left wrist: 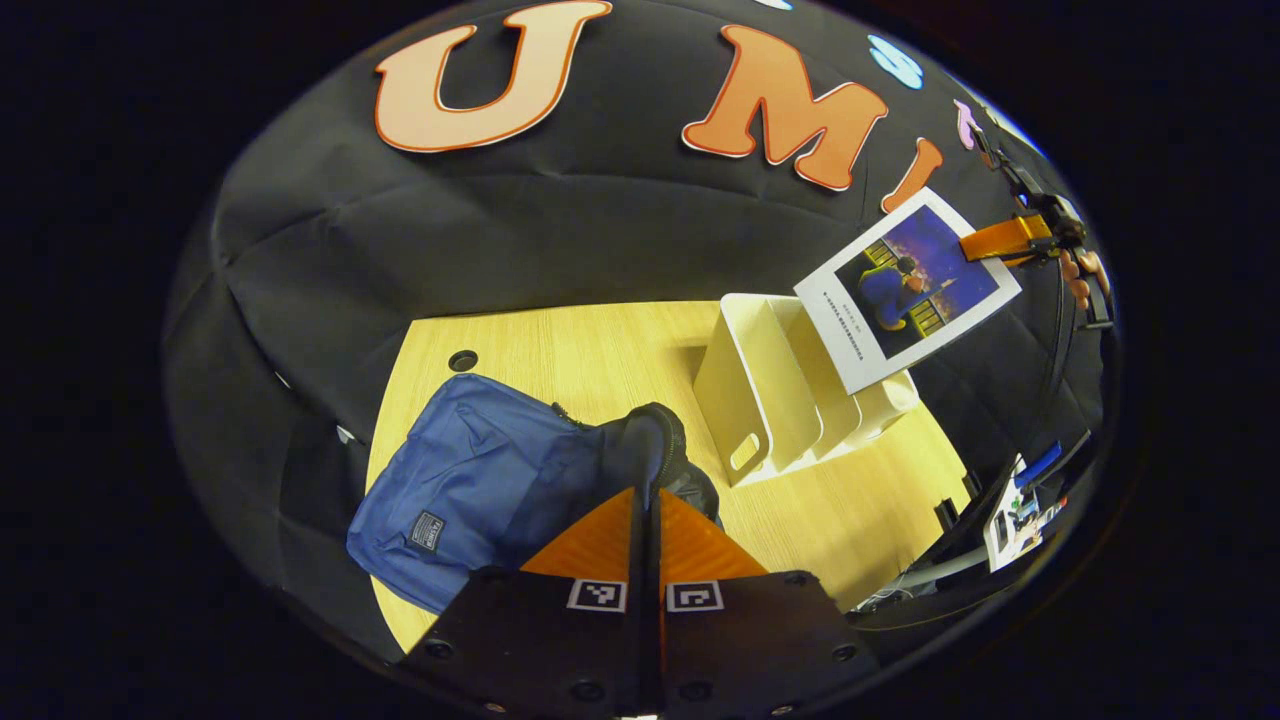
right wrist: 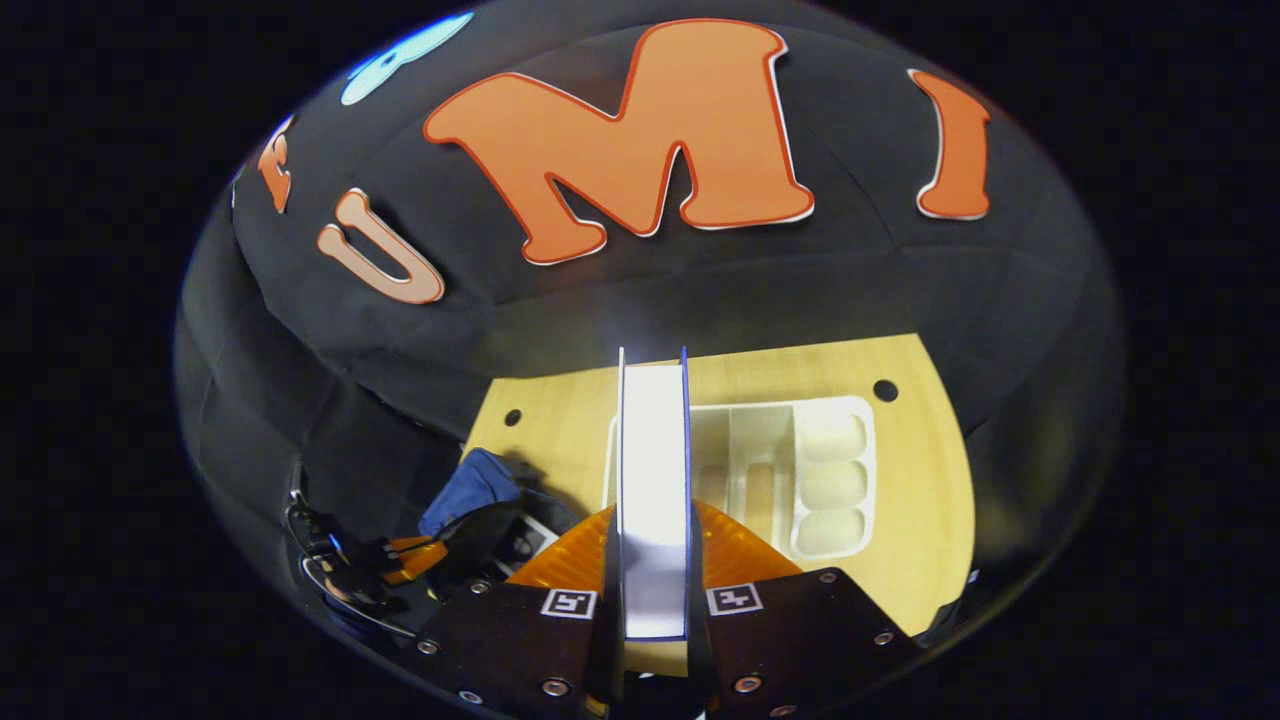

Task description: Open the schoolbag, grab two books from the bookshelf and put them into the schoolbag.

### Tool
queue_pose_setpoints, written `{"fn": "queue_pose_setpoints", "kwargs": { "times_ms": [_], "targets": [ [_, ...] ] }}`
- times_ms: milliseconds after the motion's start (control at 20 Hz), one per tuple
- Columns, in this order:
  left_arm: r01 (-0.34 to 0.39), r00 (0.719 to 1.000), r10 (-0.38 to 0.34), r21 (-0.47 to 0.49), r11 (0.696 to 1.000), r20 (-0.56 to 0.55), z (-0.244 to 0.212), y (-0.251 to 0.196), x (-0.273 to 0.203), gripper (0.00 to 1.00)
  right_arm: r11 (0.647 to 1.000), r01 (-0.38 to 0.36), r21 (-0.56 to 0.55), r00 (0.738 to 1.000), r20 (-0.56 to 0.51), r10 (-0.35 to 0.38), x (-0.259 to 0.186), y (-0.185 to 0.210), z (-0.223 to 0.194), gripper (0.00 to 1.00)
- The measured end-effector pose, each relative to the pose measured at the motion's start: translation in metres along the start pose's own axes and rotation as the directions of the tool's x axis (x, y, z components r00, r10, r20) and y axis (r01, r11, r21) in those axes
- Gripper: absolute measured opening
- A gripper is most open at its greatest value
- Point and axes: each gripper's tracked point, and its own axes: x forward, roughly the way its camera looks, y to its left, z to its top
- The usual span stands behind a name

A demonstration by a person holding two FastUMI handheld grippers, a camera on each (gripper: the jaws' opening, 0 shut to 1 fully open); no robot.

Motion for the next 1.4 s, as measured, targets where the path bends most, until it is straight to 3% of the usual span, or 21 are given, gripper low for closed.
{"fn": "queue_pose_setpoints", "kwargs": {
  "times_ms": [400, 600, 750, 1000, 1400],
  "targets": [
    [-0.039, 0.999, 0.038, 0.077, 0.996, 0.018, 0.021, 0.014, -0.011, 0.01, 0.957, -0.225, 0.183, 0.974, 0.007, 0.228, 0.014, 0.04, -0.072, 0.24],
    [-0.052, 0.998, 0.051, 0.074, 0.996, 0.023, 0.027, 0.02, -0.016, 0.01, 0.919, -0.293, 0.263, 0.952, -0.008, 0.305, 0.033, 0.064, -0.106, 0.24],
    [-0.047, 0.999, 0.046, 0.075, 0.996, 0.017, 0.025, 0.016, -0.016, 0.0, 0.909, -0.292, 0.297, 0.948, -0.035, 0.316, 0.054, 0.08, -0.136, 0.24],
    [-0.049, 0.999, 0.047, 0.081, 0.996, 0.015, 0.027, 0.014, -0.017, 0.0, 0.857, -0.334, 0.392, 0.922, -0.052, 0.383, 0.084, 0.11, -0.168, 0.24],
    [-0.044, 0.999, 0.042, 0.064, 0.997, 0.017, 0.032, 0.002, -0.022, 0.0, 0.85, -0.31, 0.425, 0.937, -0.013, 0.348, 0.114, 0.124, -0.185, 0.24]
  ]
}}
